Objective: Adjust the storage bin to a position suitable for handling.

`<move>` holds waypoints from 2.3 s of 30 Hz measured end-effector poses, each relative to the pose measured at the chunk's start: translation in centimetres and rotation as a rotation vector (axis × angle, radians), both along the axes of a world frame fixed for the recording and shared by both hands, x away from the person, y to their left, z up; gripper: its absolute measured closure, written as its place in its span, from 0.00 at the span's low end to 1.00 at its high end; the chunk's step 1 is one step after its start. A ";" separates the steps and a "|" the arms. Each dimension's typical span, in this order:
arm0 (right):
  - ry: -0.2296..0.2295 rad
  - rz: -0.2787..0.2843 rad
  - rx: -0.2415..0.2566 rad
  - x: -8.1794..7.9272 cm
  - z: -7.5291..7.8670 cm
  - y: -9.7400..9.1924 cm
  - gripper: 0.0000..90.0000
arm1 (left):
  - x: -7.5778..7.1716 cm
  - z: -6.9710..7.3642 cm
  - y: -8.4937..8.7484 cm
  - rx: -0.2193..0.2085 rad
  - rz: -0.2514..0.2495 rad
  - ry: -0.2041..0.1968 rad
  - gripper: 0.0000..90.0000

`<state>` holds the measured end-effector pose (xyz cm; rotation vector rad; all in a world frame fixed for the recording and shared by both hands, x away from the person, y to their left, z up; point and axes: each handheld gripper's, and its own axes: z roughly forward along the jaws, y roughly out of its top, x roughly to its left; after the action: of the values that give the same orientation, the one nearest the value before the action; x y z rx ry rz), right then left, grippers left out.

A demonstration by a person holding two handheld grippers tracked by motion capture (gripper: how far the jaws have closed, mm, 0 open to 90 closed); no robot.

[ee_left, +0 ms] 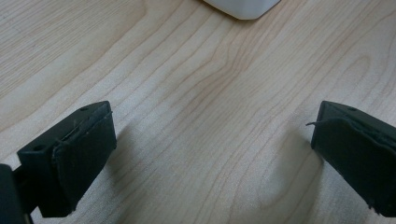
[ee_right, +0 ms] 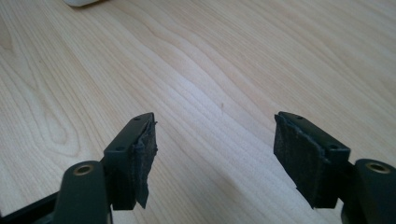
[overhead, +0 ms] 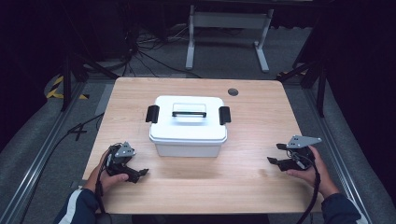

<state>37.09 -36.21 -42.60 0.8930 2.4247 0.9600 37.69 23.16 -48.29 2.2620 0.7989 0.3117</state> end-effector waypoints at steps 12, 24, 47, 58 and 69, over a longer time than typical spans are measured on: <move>-0.033 0.051 -0.026 0.3 2.4 1.2 0.37 | 0.0 0.0 0.0 -0.002 -0.001 -0.001 0.00; -0.089 0.098 -0.043 1.6 7.4 3.4 0.38 | 0.0 0.0 0.0 -0.002 0.000 -0.001 0.00; -0.170 0.245 -0.160 3.8 14.8 10.8 0.41 | 0.0 0.0 0.0 0.002 0.001 0.001 0.01; -0.163 0.355 -0.238 5.1 18.0 15.8 0.45 | 0.0 0.0 0.0 -0.001 -0.001 0.000 0.00; -0.114 0.399 -0.312 7.7 17.7 20.4 0.46 | 0.0 0.0 0.0 -0.003 0.002 0.001 0.00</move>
<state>44.77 -15.81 -24.87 0.2454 2.6042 0.7010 37.69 23.14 -48.31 2.2588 0.8021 0.3102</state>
